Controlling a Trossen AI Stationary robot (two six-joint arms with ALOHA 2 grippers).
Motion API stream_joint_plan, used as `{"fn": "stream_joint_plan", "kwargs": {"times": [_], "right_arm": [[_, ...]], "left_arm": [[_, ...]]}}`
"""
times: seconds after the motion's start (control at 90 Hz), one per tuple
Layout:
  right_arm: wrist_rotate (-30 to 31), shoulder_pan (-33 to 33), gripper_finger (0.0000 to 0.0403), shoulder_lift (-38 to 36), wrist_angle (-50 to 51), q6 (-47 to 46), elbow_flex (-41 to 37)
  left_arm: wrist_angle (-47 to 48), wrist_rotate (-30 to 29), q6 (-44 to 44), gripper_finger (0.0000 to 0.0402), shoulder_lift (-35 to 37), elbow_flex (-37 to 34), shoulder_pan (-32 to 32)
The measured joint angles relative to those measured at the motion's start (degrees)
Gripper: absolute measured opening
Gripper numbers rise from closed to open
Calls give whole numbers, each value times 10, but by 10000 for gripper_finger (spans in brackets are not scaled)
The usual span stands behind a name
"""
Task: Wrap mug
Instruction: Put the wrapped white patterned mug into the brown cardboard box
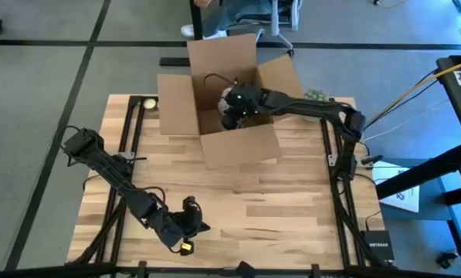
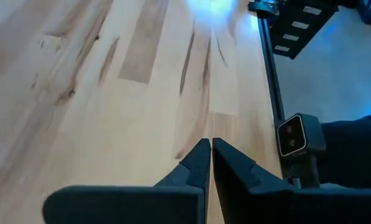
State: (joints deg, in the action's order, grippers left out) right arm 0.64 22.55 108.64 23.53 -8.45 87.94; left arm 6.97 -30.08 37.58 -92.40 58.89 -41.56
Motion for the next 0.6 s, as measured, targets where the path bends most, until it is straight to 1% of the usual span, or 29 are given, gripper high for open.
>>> {"fn": "stream_joint_plan", "kwargs": {"times": [0.156,0.344,0.478,0.6], "right_arm": [[0,1,76,21,-16,-19,0],[-7,0,149,37,-19,-20,0],[-8,0,197,38,-18,-4,7],[-8,-2,221,27,1,34,36]], "left_arm": [[2,0,0,0,0,0,0],[2,-1,-5,0,0,0,0],[6,-1,-5,0,0,0,0],[17,-2,-5,0,0,0,0]]}}
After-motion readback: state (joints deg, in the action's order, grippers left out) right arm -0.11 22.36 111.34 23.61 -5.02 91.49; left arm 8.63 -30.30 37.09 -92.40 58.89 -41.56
